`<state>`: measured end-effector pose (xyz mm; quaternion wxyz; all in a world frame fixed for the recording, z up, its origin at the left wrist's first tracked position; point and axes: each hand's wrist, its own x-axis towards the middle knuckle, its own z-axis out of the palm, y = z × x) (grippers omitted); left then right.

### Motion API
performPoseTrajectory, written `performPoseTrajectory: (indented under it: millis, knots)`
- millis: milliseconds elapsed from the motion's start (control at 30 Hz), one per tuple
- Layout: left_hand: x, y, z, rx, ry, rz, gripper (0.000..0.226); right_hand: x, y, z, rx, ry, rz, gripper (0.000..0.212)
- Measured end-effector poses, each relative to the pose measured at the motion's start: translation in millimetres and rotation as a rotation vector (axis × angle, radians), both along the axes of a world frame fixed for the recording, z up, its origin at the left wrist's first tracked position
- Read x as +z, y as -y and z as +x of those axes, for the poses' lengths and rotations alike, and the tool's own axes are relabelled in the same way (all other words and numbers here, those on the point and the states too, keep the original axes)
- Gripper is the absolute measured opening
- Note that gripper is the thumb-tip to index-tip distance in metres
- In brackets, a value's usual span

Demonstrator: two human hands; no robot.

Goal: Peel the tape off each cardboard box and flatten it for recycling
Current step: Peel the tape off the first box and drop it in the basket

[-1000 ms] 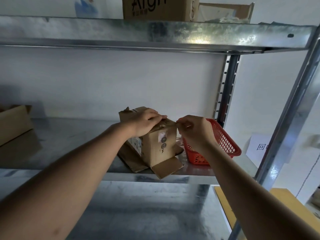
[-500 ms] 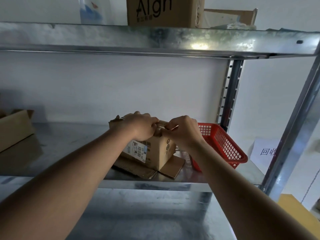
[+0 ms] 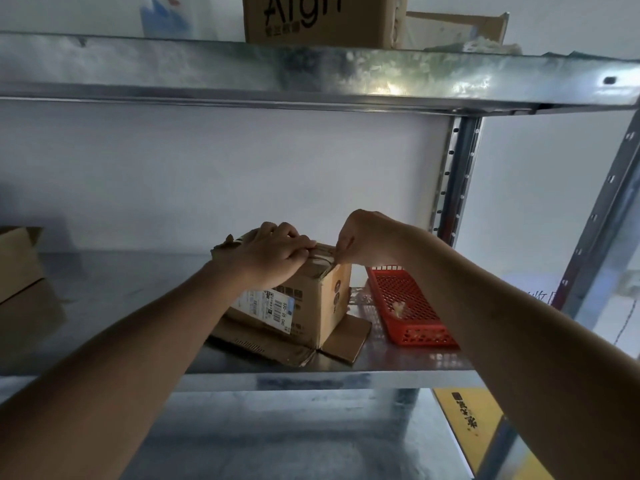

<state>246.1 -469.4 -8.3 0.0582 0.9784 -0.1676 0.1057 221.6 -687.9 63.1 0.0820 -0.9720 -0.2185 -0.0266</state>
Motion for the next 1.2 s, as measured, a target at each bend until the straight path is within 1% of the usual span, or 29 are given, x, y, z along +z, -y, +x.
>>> performPoseTrajectory:
  millis: [133, 267, 433, 567, 867, 967, 1033, 1133, 1200]
  knots:
    - [-0.2, 0.0, -0.4, -0.032, -0.026, -0.068, 0.042, 0.0, -0.3, 5.0, -0.021, 0.035, 0.028, 0.021]
    - [1.2, 0.6, -0.4, -0.034, -0.087, -0.106, 0.041, -1.3, 3.0, 8.5, -0.030, 0.021, 0.116, 0.015]
    - [1.7, 1.6, 0.0, -0.054, -0.081, -0.110, 0.037, -2.7, -0.4, 14.6, -0.063, -0.043, 0.149, 0.013]
    - [2.6, 2.5, -0.9, -0.054, -0.071, -0.107, 0.034, 1.5, -5.6, 13.9, -0.085, -0.085, 0.104, 0.011]
    - [3.2, 1.9, 2.4, -0.058, -0.081, -0.151, 0.033, 5.8, -15.9, 10.3, -0.068, -0.044, -0.083, 0.017]
    - [2.8, 1.7, 6.6, -0.038, -0.100, -0.159, 0.035, 9.7, -9.8, 4.0, 0.002, -0.043, -0.020, 0.024]
    - [2.6, 2.1, 8.4, -0.033, -0.100, -0.150, 0.034, 9.3, -7.0, -1.7, 0.066, 0.008, 0.004, 0.026]
    - [2.2, 2.2, 9.2, -0.042, -0.100, -0.149, 0.032, 5.9, -11.1, -5.3, 0.110, 0.050, 0.000, 0.023]
    - [2.2, 1.6, 8.1, -0.045, -0.102, -0.149, 0.032, 8.5, -16.0, -5.3, 0.114, 0.040, -0.049, 0.018]
